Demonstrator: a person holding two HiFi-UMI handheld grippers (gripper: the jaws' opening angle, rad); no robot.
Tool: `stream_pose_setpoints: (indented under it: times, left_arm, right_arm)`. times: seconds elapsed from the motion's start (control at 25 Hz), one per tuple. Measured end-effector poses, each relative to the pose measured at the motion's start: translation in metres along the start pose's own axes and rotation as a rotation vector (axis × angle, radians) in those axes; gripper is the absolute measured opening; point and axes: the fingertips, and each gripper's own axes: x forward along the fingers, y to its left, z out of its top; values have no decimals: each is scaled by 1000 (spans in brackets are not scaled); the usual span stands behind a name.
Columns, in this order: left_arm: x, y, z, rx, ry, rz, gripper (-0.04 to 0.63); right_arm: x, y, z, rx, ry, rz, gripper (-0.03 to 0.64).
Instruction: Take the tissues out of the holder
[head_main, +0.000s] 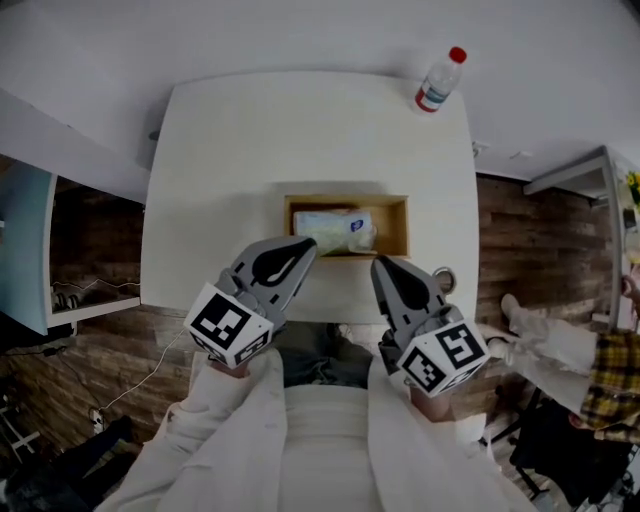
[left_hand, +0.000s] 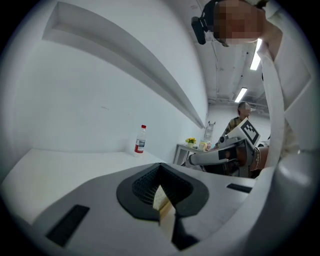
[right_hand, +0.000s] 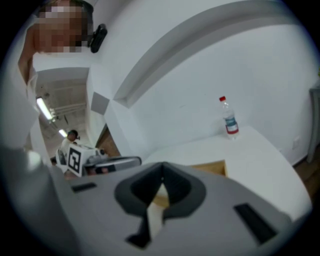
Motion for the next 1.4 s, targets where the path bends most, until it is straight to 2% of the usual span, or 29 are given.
stream_pose_setpoints:
  times: [0.12,0.32,0.52,0.68,0.96,1.24,1.4]
  left_arm:
    - [6,5,-2,37,23,-21,15]
    - [17,13,-8,90,77,-11,15]
    - [27,13,-10,67,96,-68,28]
    - [33,19,-16,61,140,-59,62]
    - [39,9,-27,159,219,-122,167]
    - [41,6,-42,237,302,-154,170]
    - [44,9,-43,325,322,-143,170]
  right_arm:
    - [3,-3,-4,10,8,-7,10]
    - [7,-2,-7,8,22,-12,10]
    - [7,-5,-8,24,23,-21,10]
    - [9,-2,-12,30,43,4,9]
    - [11,-2,-19,48,59,7,9]
    - [10,-4,-18,51,66,-5,9]
    - [8,-1,-21,55,73,-5,10]
